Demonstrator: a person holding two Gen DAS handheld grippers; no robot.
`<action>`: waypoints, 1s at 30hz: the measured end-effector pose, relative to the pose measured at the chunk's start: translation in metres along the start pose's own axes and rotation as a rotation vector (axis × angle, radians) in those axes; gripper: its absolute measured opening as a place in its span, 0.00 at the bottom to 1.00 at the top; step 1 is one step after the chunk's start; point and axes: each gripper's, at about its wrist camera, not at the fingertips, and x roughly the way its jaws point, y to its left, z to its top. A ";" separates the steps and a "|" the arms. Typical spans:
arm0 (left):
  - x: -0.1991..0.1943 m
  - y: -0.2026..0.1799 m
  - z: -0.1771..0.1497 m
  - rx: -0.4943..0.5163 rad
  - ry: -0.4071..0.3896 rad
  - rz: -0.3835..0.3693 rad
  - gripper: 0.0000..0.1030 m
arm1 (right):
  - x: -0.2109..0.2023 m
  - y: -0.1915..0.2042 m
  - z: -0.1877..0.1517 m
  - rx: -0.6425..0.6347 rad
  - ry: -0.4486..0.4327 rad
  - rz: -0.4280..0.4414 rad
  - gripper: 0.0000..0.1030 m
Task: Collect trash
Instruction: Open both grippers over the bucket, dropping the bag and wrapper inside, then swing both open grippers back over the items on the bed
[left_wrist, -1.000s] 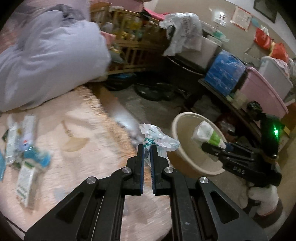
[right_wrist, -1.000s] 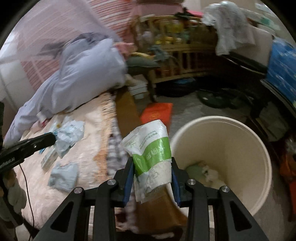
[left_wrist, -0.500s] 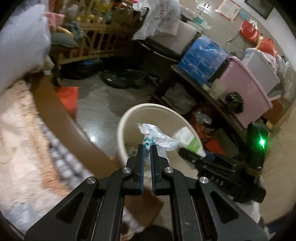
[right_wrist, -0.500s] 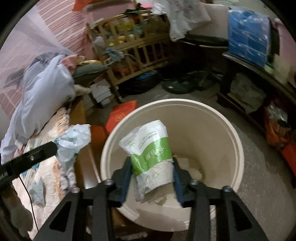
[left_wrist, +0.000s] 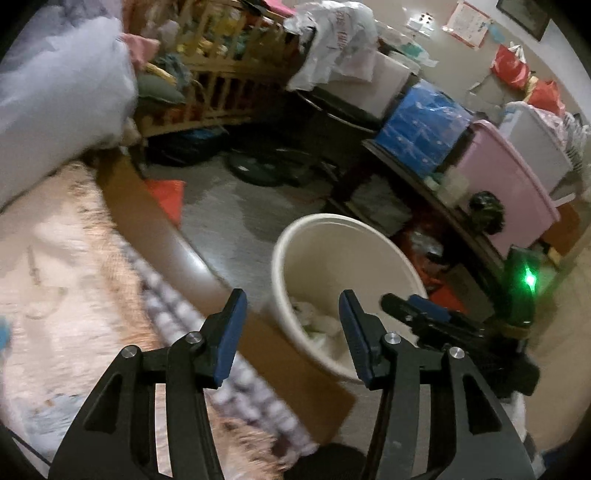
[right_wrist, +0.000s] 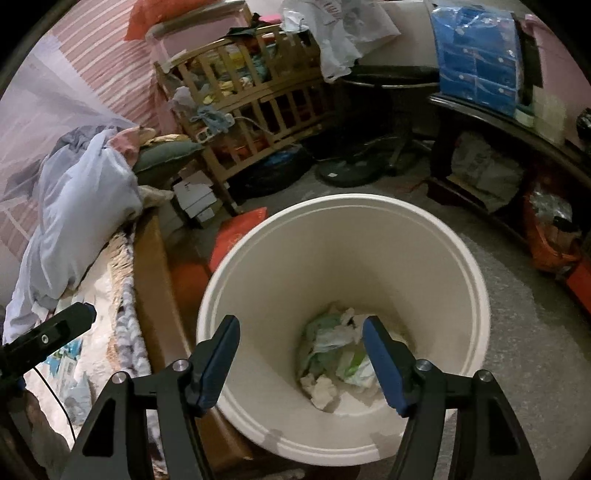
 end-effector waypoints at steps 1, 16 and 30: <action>-0.002 0.002 -0.002 0.000 -0.003 0.015 0.49 | 0.000 0.003 -0.001 -0.005 0.001 0.003 0.65; -0.056 0.065 -0.030 -0.045 -0.066 0.239 0.49 | 0.007 0.097 -0.016 -0.139 0.033 0.102 0.65; -0.106 0.132 -0.058 -0.134 -0.103 0.394 0.49 | 0.020 0.193 -0.042 -0.310 0.090 0.194 0.65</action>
